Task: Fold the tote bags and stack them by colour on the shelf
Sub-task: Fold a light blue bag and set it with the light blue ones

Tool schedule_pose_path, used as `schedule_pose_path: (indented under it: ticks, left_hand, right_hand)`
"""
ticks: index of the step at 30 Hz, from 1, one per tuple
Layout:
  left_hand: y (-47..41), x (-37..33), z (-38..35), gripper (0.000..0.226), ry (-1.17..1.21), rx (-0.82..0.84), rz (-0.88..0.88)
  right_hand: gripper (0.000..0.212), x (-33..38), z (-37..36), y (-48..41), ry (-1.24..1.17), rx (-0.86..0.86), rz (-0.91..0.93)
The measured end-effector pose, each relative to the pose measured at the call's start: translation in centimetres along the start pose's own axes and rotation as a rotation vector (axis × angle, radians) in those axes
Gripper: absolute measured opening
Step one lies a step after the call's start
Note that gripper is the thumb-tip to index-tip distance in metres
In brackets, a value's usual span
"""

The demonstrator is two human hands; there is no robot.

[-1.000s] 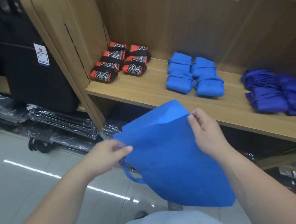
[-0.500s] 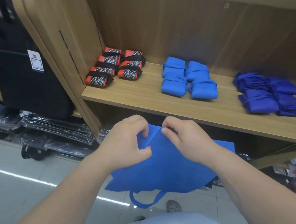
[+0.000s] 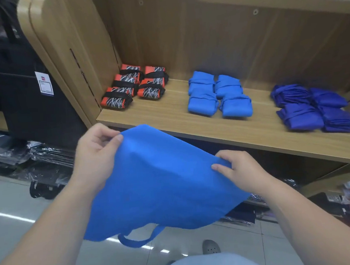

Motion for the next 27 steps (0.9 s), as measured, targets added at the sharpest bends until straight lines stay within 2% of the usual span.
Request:
schedule_pose_path:
  ticks: [2,4,8,10,11,13,14,16,19,20,21,22,23,24,27]
  left_hand:
    - [-0.7,0.3,1.6,0.027,0.049,-0.168,0.021]
    - [-1.1,0.5,2.7,0.028,0.048,-0.271,0.014]
    - [-0.9,2.0,2.9,0.023,-0.174,-0.29,-0.036]
    - [-0.8,2.8,2.6,0.016,-0.324,-0.198,-0.029]
    - [-1.0,3.1,2.5,0.016,-0.413,-0.131,0.006]
    - [-1.4,3.0,2.2,0.031,-0.659,-0.021,0.047]
    - [-1.4,2.5,1.9,0.042,-0.754,0.015,0.004]
    - [-1.2,0.7,0.4,0.064,-0.785,0.132,-0.156]
    - [0.3,-2.6,-3.7,0.08,-0.692,0.491,-0.313]
    - [0.8,-3.1,-5.3,0.073,-0.662,0.609,-0.346]
    - [1.2,-3.5,-6.8,0.055,-0.637,0.698,-0.389]
    - [1.5,-3.6,-7.9,0.025,-0.631,0.745,-0.421]
    - [1.5,-3.8,-8.6,0.011,-0.596,0.751,-0.435]
    - [1.3,-3.6,-9.0,0.022,-0.552,0.729,-0.42]
    - [0.5,-3.4,-8.4,0.022,-0.358,0.592,-0.295]
  right_hand:
    - [0.014,-1.7,0.5,0.1,0.041,-0.018,-0.057]
    - [0.016,-3.0,1.1,0.2,-0.034,-0.066,-0.098]
    - [0.015,-2.8,1.5,0.4,-0.589,-0.324,-0.171]
    - [0.014,-1.9,1.7,0.0,-0.712,-0.391,-0.16]
    - [0.014,-1.3,2.0,-0.1,-0.661,-0.397,-0.122]
    - [0.016,0.1,2.9,-0.2,-0.407,-0.394,-0.018]
    - [0.018,1.0,3.4,-0.2,-0.275,-0.397,0.042]
    - [0.017,3.1,4.0,-0.1,-0.141,-0.37,0.169]
    - [0.009,5.9,3.3,-0.3,-0.057,-0.219,0.286]
    - [0.007,6.6,3.0,-0.4,-0.026,-0.188,0.319]
    - [0.007,7.2,2.7,-0.5,-0.015,-0.177,0.347]
    - [0.006,7.7,2.5,-0.6,-0.025,-0.182,0.363]
    - [0.007,7.9,2.6,-0.6,-0.047,-0.198,0.359]
    - [0.01,7.5,2.6,-0.7,-0.085,-0.204,0.324]
    - [0.026,4.7,2.8,-0.9,-0.229,-0.128,0.127]
Point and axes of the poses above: each hand's wrist, its own y-axis away from the middle knuckle, its own z-axis out of the back of the hand, x = y × z, the point moved 2 cm from there along -y, towards the middle knuckle, and after that the axes turned 1 degree about y, right-handed, at the moved point
